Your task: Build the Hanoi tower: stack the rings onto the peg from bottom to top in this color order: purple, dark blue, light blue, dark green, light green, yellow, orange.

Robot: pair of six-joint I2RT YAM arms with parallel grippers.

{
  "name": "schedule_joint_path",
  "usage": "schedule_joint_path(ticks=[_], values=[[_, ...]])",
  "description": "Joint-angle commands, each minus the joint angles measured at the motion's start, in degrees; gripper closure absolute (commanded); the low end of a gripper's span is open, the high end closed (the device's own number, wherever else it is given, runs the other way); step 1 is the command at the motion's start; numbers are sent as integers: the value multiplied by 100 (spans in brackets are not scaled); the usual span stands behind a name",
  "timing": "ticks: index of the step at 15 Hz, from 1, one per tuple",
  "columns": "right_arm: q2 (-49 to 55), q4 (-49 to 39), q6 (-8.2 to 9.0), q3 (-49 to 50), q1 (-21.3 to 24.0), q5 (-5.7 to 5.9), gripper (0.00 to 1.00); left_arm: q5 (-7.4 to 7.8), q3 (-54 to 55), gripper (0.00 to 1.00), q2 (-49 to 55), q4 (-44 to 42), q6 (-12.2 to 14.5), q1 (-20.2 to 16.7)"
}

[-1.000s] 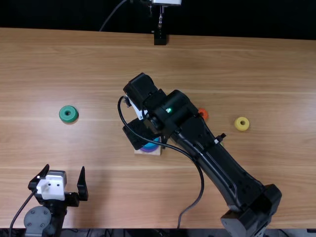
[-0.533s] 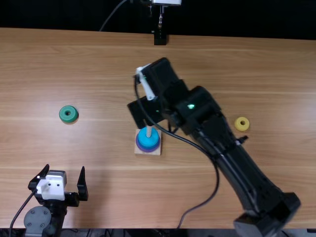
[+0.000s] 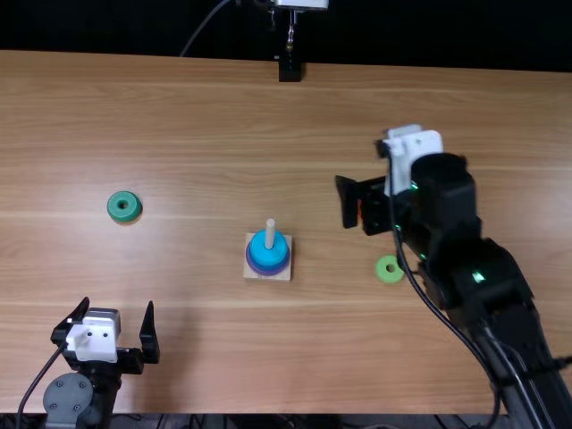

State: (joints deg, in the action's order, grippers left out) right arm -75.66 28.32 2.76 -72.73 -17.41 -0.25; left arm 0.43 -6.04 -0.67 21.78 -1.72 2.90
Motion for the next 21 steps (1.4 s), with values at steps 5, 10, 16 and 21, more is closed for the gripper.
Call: schedule_joint_path(ticks=[5,10,16,21], values=[[2644,-2140,-44,3151,1152,15,0,42,604,0,67,438,34,-35],[4991,-2193,-55,5128,1855,15,0,31,604,0,67,438,24,-35],[7038,-2077,-44,6675,1855,36,0,31,604,0,67,438,24,-35],[7416,-1897,-66,7167,1846,46,0,31,604,0,67,438,24,-35]])
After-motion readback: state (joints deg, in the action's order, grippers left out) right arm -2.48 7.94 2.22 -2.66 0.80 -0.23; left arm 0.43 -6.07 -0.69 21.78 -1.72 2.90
